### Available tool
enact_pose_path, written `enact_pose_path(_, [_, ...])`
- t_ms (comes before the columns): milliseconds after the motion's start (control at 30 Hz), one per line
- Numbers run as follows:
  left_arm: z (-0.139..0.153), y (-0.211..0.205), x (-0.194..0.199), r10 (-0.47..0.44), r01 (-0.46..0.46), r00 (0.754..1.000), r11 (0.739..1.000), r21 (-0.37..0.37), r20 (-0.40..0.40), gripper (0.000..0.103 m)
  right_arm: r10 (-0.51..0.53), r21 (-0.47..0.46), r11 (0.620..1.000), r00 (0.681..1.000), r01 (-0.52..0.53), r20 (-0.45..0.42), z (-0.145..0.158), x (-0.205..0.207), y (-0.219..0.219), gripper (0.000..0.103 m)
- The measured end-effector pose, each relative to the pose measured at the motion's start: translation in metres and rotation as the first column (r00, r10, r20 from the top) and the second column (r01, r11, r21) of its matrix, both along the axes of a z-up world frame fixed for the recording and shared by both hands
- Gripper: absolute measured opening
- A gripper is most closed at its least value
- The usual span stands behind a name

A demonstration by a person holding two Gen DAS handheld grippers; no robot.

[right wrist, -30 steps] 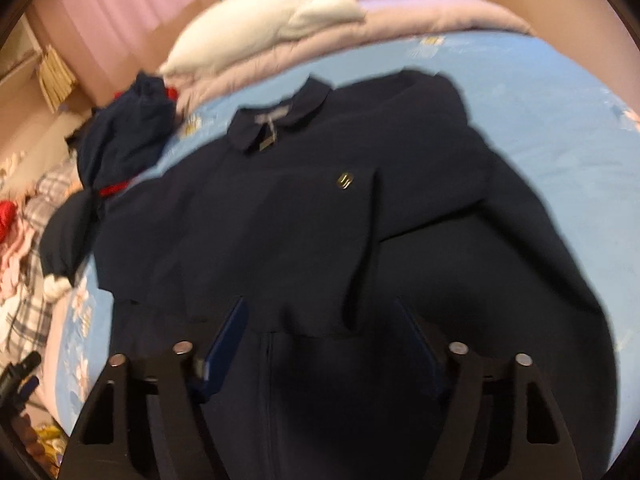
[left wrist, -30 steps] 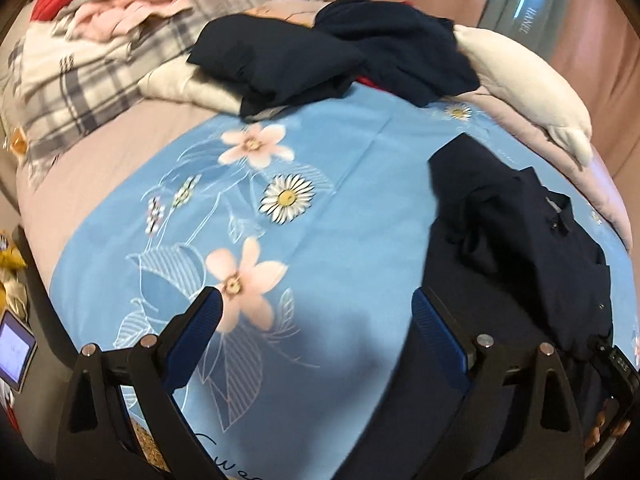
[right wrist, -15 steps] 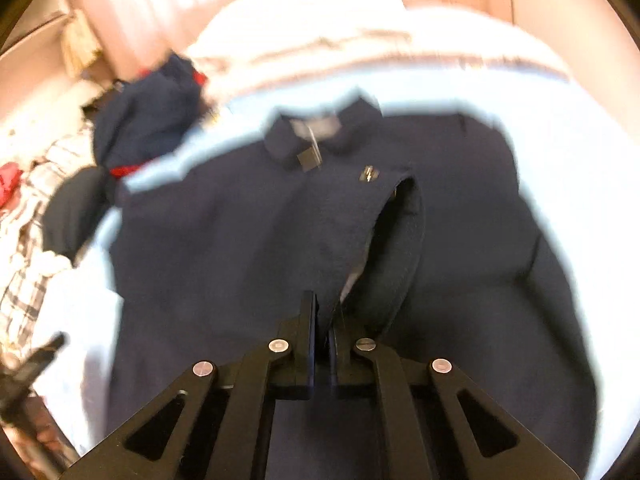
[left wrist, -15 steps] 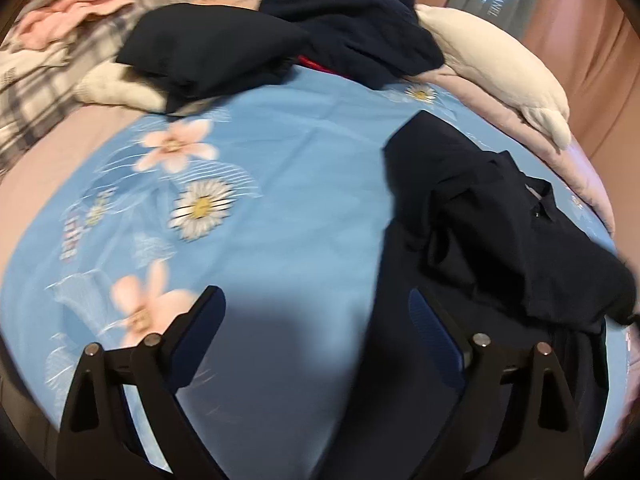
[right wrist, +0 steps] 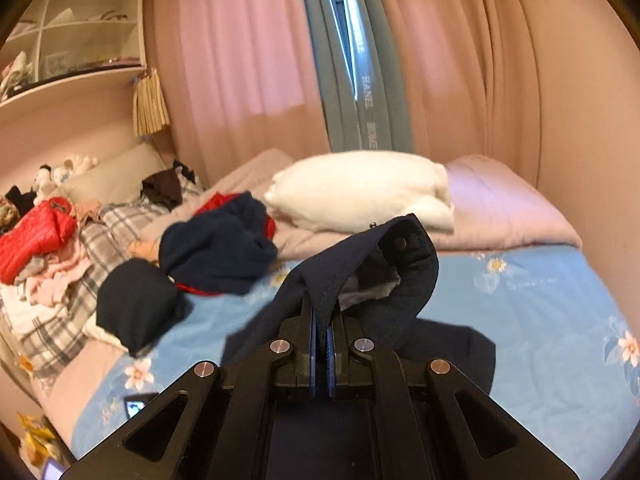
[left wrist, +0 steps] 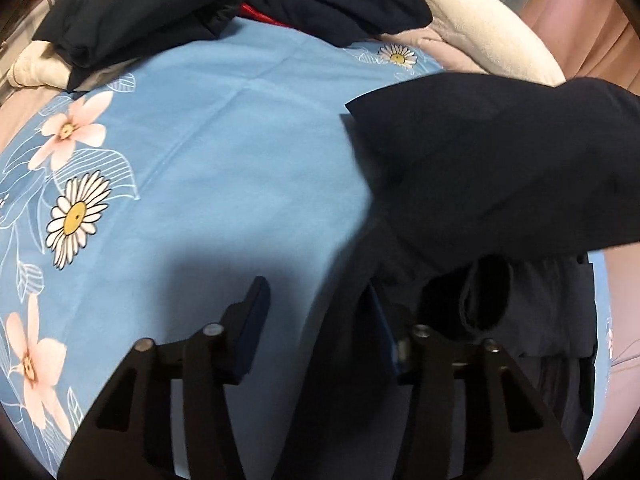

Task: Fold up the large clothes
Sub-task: 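Lift the side edge with the right gripper and fold it over the body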

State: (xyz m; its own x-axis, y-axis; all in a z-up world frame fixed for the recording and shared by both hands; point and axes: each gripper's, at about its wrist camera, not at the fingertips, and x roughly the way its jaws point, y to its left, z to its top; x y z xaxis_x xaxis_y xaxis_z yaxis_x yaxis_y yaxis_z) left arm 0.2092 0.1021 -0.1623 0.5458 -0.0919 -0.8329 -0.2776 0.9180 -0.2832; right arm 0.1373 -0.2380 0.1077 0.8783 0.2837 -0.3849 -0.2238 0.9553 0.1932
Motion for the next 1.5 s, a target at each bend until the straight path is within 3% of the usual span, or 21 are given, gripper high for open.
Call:
enact_pose_path(233, [-0.003,0.001,0.002,0.007,-0.007,1.0,1.0,0.016,-0.008,0.043,-0.061,-0.051,0.997,0.998,0.061,-0.008,-0.028,0.024,-0.001,0.003])
enact_pose_path(500, [-0.004,0.007,-0.002,0.009,-0.009,1.0,1.0,-0.011,-0.012,0.043,-0.105,-0.017,0.994,0.991,0.104,-0.08,-0.057,0.042,-0.032,0.003])
enact_pose_path(733, [-0.004,0.004,-0.002,0.012,-0.012,1.0,1.0,0.005,-0.024,0.043,-0.12,-0.023,0.993,0.987,0.118,-0.11,-0.074,0.038,-0.045,0.003])
enact_pose_path(967, [-0.005,0.005,-0.006,0.023,-0.023,0.999,1.0,0.008,-0.03,0.043,-0.135,-0.005,0.991,0.969,0.137,-0.207,-0.117,0.035,-0.074,0.003])
enact_pose_path(1233, [-0.004,0.004,-0.01,0.028,-0.028,0.999,0.999,0.016,-0.038,0.044,-0.131,0.023,0.988,0.92,0.15,-0.37,-0.192,0.014,-0.103,0.003])
enact_pose_path(1500, [-0.003,0.003,-0.012,0.03,-0.028,0.998,0.999,0.028,-0.051,0.044,-0.089,0.08,0.984,0.838,0.156,-0.539,-0.262,0.005,-0.107,0.003])
